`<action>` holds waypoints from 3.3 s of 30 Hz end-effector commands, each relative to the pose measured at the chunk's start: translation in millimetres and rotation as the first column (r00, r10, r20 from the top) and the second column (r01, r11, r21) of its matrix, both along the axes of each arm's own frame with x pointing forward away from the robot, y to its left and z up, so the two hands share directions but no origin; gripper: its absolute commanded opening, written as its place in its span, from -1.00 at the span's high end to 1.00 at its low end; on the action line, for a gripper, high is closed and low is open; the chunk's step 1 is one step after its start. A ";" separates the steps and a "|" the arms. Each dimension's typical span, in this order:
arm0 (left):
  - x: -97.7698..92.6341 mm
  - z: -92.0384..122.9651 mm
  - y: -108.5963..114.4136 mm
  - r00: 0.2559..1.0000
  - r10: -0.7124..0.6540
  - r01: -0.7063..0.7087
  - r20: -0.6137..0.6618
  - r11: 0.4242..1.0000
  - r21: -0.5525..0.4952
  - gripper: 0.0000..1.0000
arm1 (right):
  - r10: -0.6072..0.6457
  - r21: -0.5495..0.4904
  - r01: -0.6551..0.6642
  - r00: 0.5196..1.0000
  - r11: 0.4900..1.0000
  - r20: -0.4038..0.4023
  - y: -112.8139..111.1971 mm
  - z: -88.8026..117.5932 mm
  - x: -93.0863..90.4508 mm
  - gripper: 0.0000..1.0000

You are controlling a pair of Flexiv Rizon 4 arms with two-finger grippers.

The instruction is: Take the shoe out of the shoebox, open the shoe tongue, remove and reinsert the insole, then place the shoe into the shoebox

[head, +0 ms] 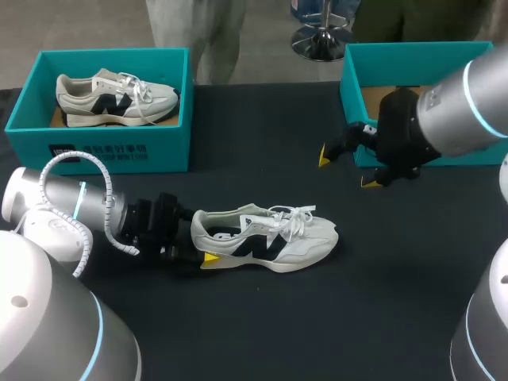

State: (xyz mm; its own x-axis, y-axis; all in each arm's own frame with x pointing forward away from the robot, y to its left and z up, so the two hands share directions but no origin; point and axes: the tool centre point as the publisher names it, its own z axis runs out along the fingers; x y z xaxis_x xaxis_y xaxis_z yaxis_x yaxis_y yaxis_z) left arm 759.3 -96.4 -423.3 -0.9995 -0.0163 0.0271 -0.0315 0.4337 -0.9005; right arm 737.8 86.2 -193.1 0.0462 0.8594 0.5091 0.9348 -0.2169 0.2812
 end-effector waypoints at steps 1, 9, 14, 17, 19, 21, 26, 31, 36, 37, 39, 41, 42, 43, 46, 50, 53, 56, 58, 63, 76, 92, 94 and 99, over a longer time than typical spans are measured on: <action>-0.1 -0.7 -0.6 1.000 0.000 0.000 0.000 1.000 0.003 1.00 | -0.040 -0.158 0.036 0.999 0.987 -0.024 35.3 5.3 12.5 -1.00; -0.1 -0.7 -0.6 1.000 0.000 0.000 0.000 1.000 0.003 1.00 | -0.048 -0.286 0.033 0.998 0.958 -0.048 56.7 -1.1 19.4 -1.00; -0.1 -0.7 -0.6 1.000 0.000 0.000 0.000 1.000 0.003 1.00 | -0.026 -0.340 0.007 0.998 0.940 -0.050 70.1 -7.7 18.9 -1.00; -0.1 -0.7 -0.6 1.000 0.000 0.000 0.000 1.000 0.003 1.00 | -0.020 -0.360 0.000 0.998 0.933 -0.052 77.9 -12.5 15.7 -1.00; -0.1 -0.7 -0.6 1.000 0.000 0.000 0.000 1.000 0.003 1.00 | -0.019 -0.368 -0.002 0.998 0.930 -0.054 84.4 -16.5 11.8 -1.00; -0.1 -0.7 -0.6 1.000 0.000 0.000 0.000 1.000 0.003 1.00 | -0.018 -0.375 -0.005 0.998 0.927 -0.058 91.4 -22.6 7.3 -1.00; -0.1 -0.7 -0.6 1.000 0.000 0.000 0.000 1.000 0.003 1.00 | -0.001 -0.370 -0.038 0.995 0.928 -0.104 106.9 -40.3 -2.3 -1.00; -0.1 -0.7 -0.6 1.000 0.000 0.000 0.000 1.000 0.003 1.00 | 0.006 -0.364 -0.057 0.990 0.930 -0.139 119.3 -52.0 -11.5 -1.00; -0.1 -0.7 -0.6 1.000 0.000 0.000 0.000 1.000 0.003 1.00 | 0.015 -0.361 -0.078 0.985 0.929 -0.174 127.7 -63.8 -18.7 -1.00; -0.1 -0.7 -0.6 1.000 0.000 0.000 0.000 1.000 0.003 1.00 | 0.015 -0.361 -0.078 0.985 0.929 -0.174 127.7 -63.8 -18.7 -1.00; -0.1 -0.7 -0.6 1.000 0.000 0.000 0.000 1.000 0.003 1.00 | 0.015 -0.361 -0.078 0.985 0.929 -0.174 127.7 -63.8 -18.7 -1.00; -0.1 -0.7 -0.6 1.000 0.000 0.000 0.000 1.000 0.003 1.00 | 0.015 -0.361 -0.078 0.985 0.929 -0.174 127.7 -63.8 -18.7 -1.00; -0.1 -0.7 -0.6 1.000 0.000 0.000 0.000 1.000 0.003 1.00 | 0.015 -0.361 -0.078 0.985 0.929 -0.174 127.7 -63.8 -18.7 -1.00; -0.1 -0.7 -0.6 1.000 0.000 0.000 0.000 1.000 0.003 1.00 | 0.015 -0.361 -0.078 0.985 0.929 -0.174 127.7 -63.8 -18.7 -1.00; -0.1 -0.7 -0.6 1.000 0.000 0.000 0.000 1.000 0.003 1.00 | 0.015 -0.361 -0.078 0.985 0.929 -0.174 127.7 -63.8 -18.7 -1.00; -0.1 -0.7 -0.6 1.000 0.000 0.000 0.000 1.000 0.003 1.00 | 0.015 -0.361 -0.078 0.985 0.929 -0.174 127.7 -63.8 -18.7 -1.00; -0.1 -0.7 -0.6 1.000 0.000 0.000 0.000 1.000 0.003 1.00 | 0.004 -0.399 -0.078 0.983 0.914 -0.183 138.9 -81.3 -19.7 -1.00; -0.1 -0.7 -0.6 1.000 0.000 0.000 0.000 1.000 0.003 1.00 | 0.012 -0.419 -0.099 0.979 0.902 -0.205 148.2 -97.9 -18.4 -1.00; -0.1 -0.7 -0.6 1.000 0.000 0.000 0.000 1.000 0.003 1.00 | 0.011 -0.445 -0.107 0.977 0.889 -0.212 153.4 -108.4 -16.7 -1.00; -0.1 -0.7 -0.6 1.000 0.000 0.000 0.000 1.000 0.003 1.00 | -0.003 -0.470 -0.103 0.976 0.877 -0.219 154.2 -122.9 -12.9 -1.00; -0.1 -0.7 -0.6 1.000 0.000 0.000 0.000 1.000 0.003 1.00 | -0.029 -0.651 -0.110 0.980 0.751 -0.198 142.9 -143.3 5.8 -1.00; -0.1 -0.7 -0.6 1.000 0.000 0.000 0.000 1.000 0.003 1.00 | -0.087 -0.759 -0.121 0.970 0.639 -0.228 130.4 -165.3 16.9 -1.00; -0.1 -0.7 -0.6 1.000 0.000 0.000 0.000 1.000 0.003 1.00 | -0.099 -0.768 -0.118 0.968 0.629 -0.231 126.9 -165.8 16.6 -1.00; -0.1 -0.7 -0.6 1.000 0.000 0.000 0.000 1.000 0.003 1.00 | -0.142 -0.783 -0.087 0.965 0.616 -0.220 115.4 -161.1 15.8 -1.00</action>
State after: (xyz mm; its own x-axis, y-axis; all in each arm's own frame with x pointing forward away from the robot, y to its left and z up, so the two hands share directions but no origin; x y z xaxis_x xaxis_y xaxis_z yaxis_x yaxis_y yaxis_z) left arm 759.3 -96.7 -423.1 -0.9995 -0.0161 0.0273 -0.0316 0.4333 -0.9007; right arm 757.9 200.2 -356.9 0.0589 0.9316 -0.3587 0.9940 -0.0215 0.1076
